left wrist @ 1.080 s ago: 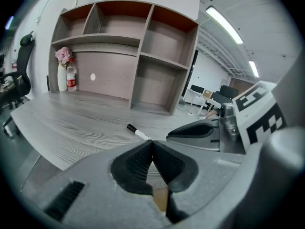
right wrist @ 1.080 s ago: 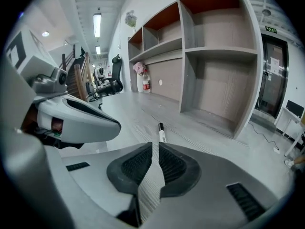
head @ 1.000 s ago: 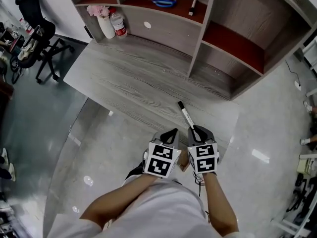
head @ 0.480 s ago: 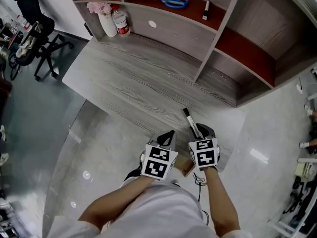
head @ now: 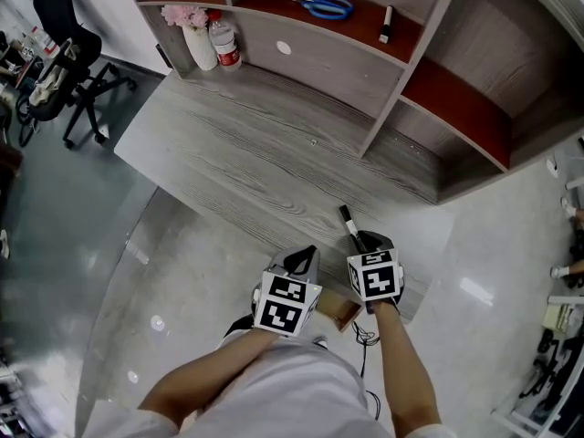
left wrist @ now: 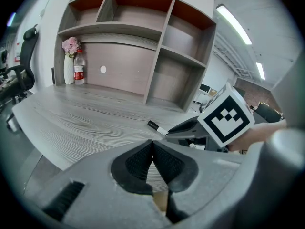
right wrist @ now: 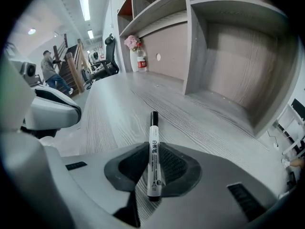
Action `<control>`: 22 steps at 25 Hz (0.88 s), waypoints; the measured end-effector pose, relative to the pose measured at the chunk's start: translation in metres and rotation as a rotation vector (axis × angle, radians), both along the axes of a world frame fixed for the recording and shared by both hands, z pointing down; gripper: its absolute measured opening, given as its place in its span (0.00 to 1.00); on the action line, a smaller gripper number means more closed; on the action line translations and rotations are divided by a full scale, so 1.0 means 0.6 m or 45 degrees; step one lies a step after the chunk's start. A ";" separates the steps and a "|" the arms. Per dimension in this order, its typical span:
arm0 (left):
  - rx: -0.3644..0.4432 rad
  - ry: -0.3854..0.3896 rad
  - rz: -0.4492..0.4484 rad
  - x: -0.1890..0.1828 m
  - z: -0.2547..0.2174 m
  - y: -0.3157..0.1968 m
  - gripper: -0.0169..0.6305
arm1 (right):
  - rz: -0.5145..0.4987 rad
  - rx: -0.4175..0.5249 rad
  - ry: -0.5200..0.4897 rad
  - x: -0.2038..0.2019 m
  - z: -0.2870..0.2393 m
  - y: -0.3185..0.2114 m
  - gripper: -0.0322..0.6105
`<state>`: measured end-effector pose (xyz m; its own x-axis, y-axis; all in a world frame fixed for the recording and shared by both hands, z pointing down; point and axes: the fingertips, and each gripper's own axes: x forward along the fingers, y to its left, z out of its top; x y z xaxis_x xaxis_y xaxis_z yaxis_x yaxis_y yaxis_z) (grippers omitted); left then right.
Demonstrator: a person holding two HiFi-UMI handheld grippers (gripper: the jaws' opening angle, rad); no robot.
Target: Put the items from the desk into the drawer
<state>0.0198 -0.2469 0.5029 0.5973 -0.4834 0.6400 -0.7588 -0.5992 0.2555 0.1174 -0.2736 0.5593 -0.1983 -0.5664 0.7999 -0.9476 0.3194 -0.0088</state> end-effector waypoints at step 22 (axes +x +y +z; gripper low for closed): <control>0.034 -0.005 -0.036 0.019 -0.002 0.101 0.03 | 0.088 0.099 -0.172 -0.005 -0.048 0.124 0.14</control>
<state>0.0314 -0.1863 0.5018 0.5806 -0.5170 0.6290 -0.7764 -0.5842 0.2363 0.1144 -0.1991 0.5303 -0.2590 -0.6417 0.7219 -0.9593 0.2578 -0.1150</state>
